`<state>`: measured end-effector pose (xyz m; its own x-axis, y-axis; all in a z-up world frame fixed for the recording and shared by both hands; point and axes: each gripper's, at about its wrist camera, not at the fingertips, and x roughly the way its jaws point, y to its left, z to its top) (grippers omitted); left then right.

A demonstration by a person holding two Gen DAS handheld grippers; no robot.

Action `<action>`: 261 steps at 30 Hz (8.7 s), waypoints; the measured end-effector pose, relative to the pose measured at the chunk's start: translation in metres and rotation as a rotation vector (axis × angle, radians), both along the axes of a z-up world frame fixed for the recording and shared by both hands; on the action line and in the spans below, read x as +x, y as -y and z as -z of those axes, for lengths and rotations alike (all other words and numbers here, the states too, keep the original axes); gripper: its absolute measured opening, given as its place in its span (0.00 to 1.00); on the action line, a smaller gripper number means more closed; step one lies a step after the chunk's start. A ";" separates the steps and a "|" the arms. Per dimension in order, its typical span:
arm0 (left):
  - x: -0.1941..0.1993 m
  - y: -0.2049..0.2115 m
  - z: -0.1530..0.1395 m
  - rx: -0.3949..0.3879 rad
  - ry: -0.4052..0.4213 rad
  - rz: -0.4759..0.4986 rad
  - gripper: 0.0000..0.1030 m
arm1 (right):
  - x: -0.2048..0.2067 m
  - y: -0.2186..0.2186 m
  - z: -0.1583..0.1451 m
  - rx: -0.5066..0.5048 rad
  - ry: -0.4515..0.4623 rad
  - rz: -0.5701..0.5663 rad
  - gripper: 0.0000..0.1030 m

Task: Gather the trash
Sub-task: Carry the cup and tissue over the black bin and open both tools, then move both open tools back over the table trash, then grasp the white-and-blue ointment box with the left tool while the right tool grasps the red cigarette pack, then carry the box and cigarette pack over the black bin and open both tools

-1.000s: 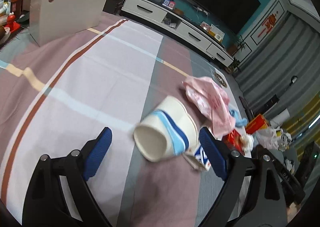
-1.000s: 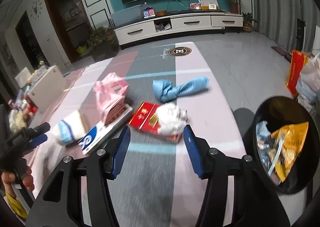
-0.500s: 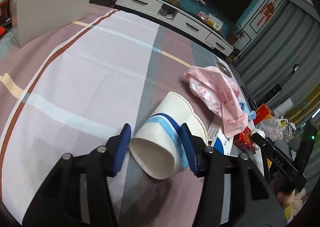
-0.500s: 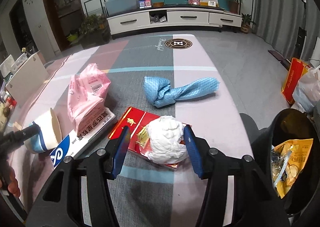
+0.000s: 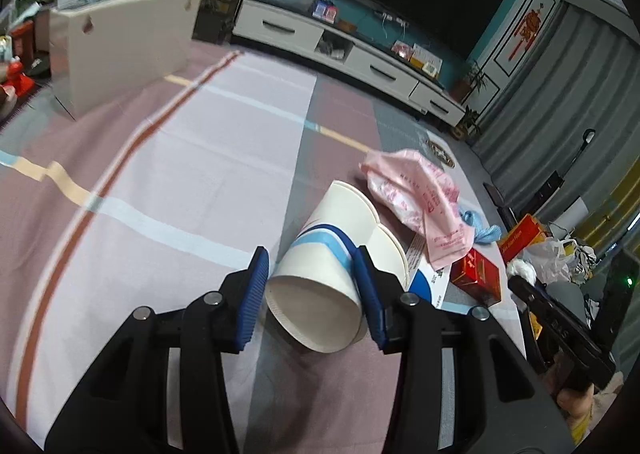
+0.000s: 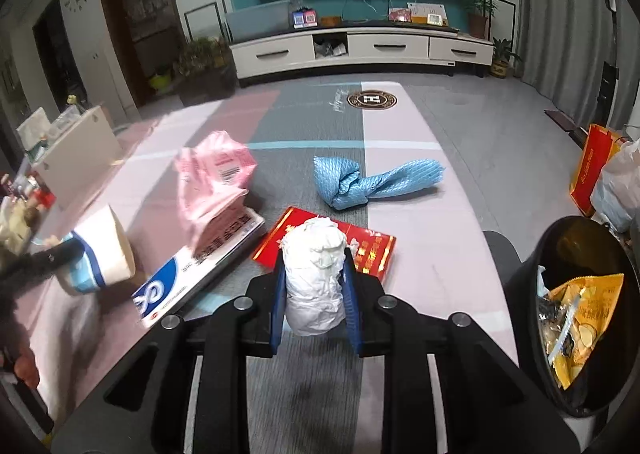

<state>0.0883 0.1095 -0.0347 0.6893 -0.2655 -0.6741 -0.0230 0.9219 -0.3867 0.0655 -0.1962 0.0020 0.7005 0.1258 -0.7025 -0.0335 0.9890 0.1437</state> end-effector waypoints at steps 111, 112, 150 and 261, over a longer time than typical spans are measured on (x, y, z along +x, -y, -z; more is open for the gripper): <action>-0.072 0.349 -0.049 0.460 0.063 0.682 0.95 | -0.169 0.213 -0.024 0.077 0.087 0.520 0.84; -0.074 0.339 -0.049 0.450 0.045 0.672 0.95 | -0.171 0.210 -0.026 0.072 0.084 0.517 0.85; -0.126 0.073 -0.039 0.179 -0.014 0.283 0.97 | -0.135 0.038 -0.048 -0.034 -0.018 0.156 0.91; -0.087 0.264 -0.056 0.437 0.106 0.643 0.40 | -0.139 0.124 -0.031 0.075 0.058 0.234 0.70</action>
<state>0.0017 -0.1543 0.0213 0.5565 -0.3600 -0.7488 0.5839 0.8107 0.0441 -0.0731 -0.3205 0.0329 0.7555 0.0057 -0.6551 0.1847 0.9575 0.2214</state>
